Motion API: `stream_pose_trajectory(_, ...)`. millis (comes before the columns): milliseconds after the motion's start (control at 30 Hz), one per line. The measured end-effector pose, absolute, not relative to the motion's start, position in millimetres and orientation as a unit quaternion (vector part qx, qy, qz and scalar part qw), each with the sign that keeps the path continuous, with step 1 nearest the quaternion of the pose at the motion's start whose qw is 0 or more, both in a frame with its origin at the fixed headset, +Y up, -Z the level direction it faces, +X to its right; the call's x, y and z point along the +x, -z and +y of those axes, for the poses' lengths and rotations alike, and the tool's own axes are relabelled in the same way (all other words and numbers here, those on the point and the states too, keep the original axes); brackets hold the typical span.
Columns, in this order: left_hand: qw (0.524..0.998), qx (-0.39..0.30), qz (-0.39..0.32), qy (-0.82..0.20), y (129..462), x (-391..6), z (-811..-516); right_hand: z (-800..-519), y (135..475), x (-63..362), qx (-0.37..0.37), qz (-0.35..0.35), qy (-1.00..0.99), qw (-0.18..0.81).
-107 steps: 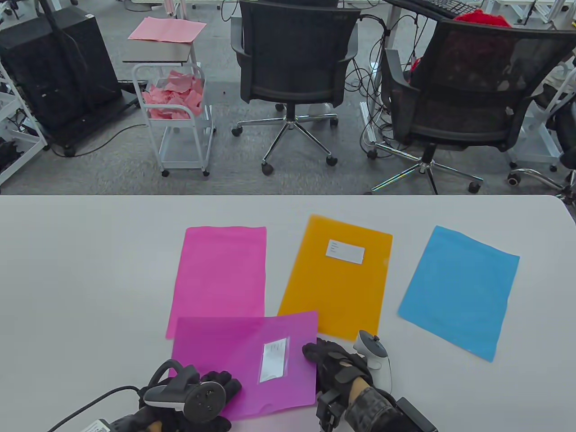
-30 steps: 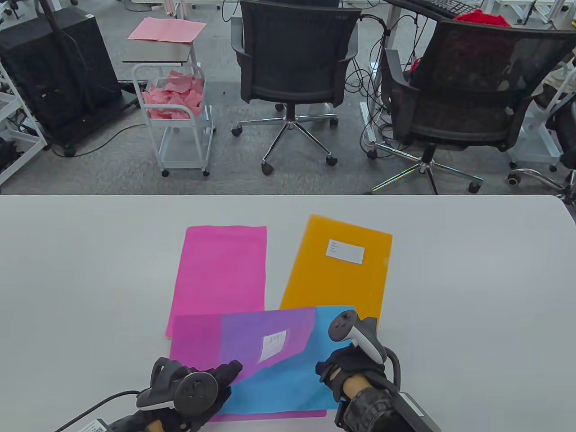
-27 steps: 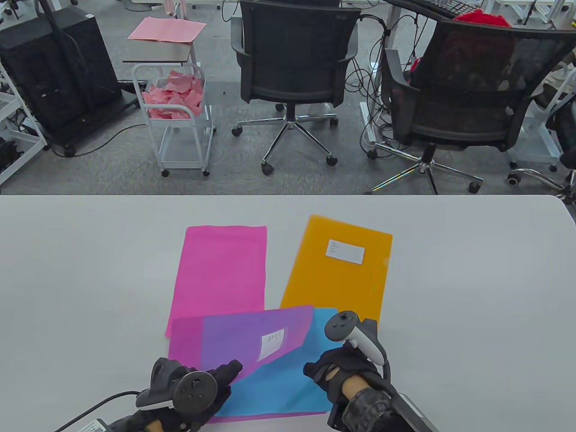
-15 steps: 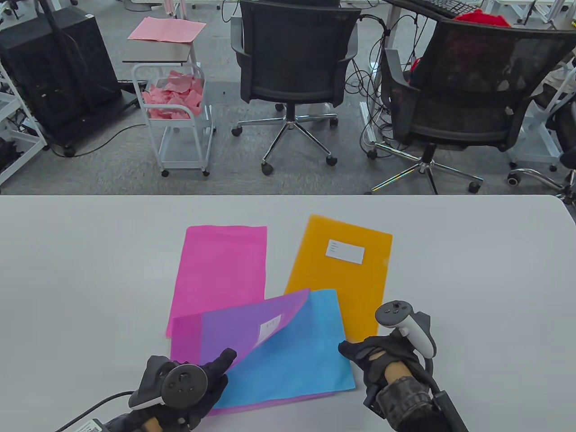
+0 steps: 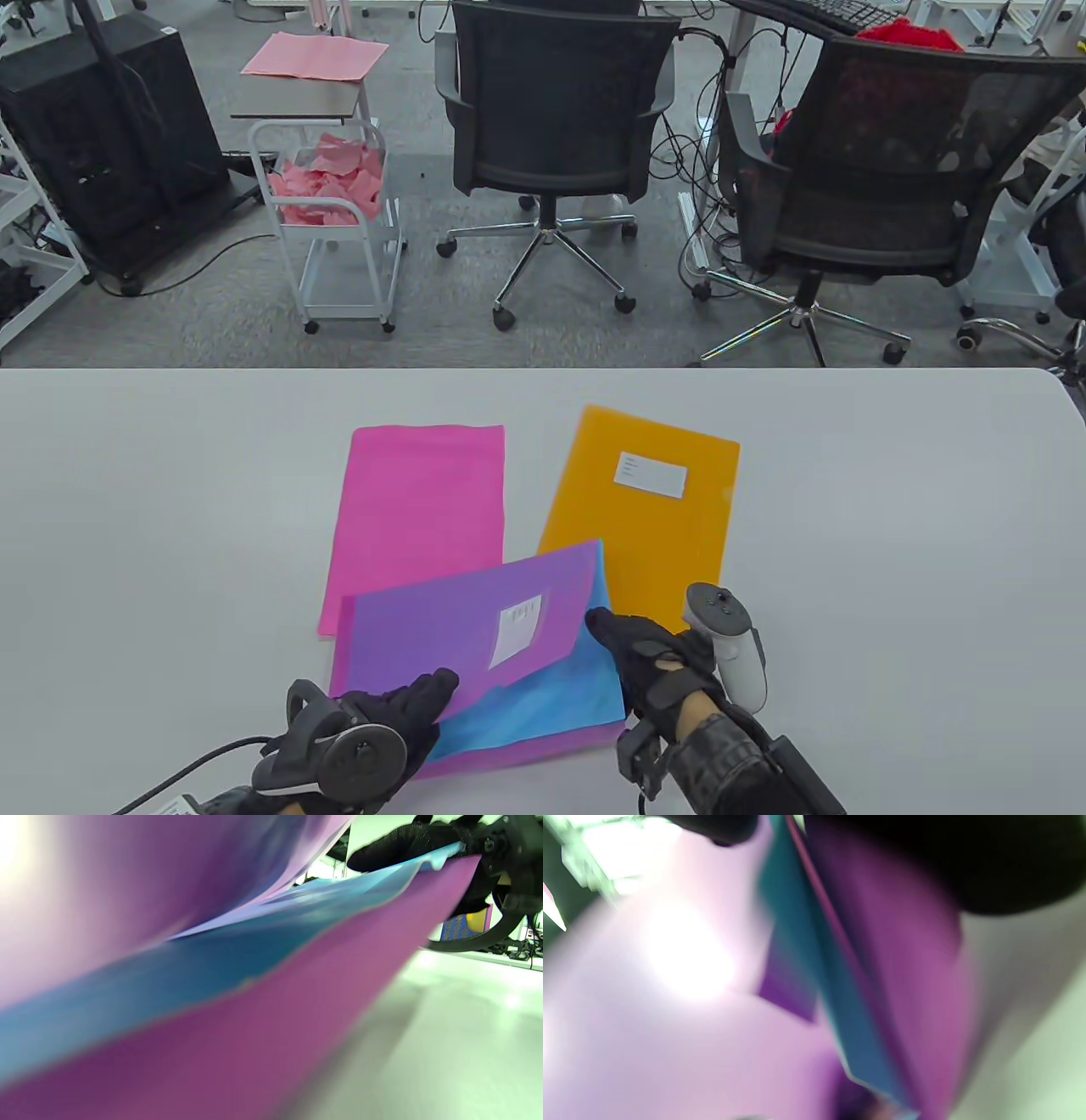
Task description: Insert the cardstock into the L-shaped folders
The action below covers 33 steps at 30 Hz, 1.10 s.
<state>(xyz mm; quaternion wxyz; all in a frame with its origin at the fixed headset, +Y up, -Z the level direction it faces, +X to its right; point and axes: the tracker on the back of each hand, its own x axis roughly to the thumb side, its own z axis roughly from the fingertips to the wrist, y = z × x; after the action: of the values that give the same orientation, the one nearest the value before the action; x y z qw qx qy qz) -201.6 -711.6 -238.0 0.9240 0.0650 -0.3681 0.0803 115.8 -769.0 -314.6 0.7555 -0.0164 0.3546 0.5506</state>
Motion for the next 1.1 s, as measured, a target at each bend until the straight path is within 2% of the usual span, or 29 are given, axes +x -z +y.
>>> stream_pose_trajectory(33,0.922,0.073,-0.371,-0.082,237.4,-201.4,-709.8,-770.8,314.4,117.7,-0.016,0.361,-0.54,0.76)
stream_pose_trajectory(100,0.921,0.073,-0.374,-0.078,236.7,-202.0,-707.5,-770.0,314.7,123.4,-0.008,0.38,-0.597,0.706)
stream_pose_trajectory(167,0.92,0.074,-0.374,-0.088,236.8,-203.3,-708.5,-766.9,314.9,124.9,-0.031,0.347,-0.658,0.668)
stream_pose_trajectory(300,0.916,0.067,-0.384,-0.093,237.5,-203.7,-710.3,-763.0,314.7,119.9,-0.086,0.285,-0.688,0.662)
stream_pose_trajectory(467,0.924,0.038,-0.352,-0.143,248.6,-214.8,-714.2,-764.2,318.0,124.4,-0.052,0.276,-0.675,0.682)
stream_pose_trajectory(533,0.944,0.024,-0.287,-0.161,259.7,-227.2,-715.3,-764.6,320.3,126.8,-0.036,0.272,-0.654,0.705)
stream_pose_trajectory(633,0.976,0.007,-0.14,-0.166,280.1,-258.1,-714.6,-764.9,324.5,130.5,-0.012,0.259,-0.635,0.728)
stream_pose_trajectory(700,0.977,-0.029,-0.077,-0.194,289.8,-280.2,-717.5,-766.0,327.4,131.7,0.012,0.255,-0.627,0.736)
stream_pose_trajectory(800,0.938,-0.087,-0.018,-0.334,300.0,-309.7,-728.3,-766.7,328.6,129.2,0.037,0.252,-0.603,0.756)
stream_pose_trajectory(833,0.902,-0.121,-0.016,-0.415,303.7,-317.6,-735.5,-766.2,329.0,127.6,0.044,0.254,-0.599,0.758)
stream_pose_trajectory(867,0.881,-0.145,-0.031,-0.449,307.0,-320.5,-739.2,-766.0,328.8,127.1,0.049,0.256,-0.599,0.757)
stream_pose_trajectory(933,0.802,-0.22,-0.047,-0.553,309.5,-324.3,-749.4,-767.1,329.5,126.0,0.058,0.261,-0.594,0.759)
stream_pose_trajectory(1000,0.747,-0.257,-0.062,-0.61,310.9,-322.4,-750.9,-768.0,329.2,125.6,0.061,0.27,-0.594,0.755)
stream_pose_trajectory(1100,0.724,-0.258,-0.079,-0.634,312.2,-322.1,-747.0,-769.4,330.6,128.9,0.063,0.276,-0.6,0.749)
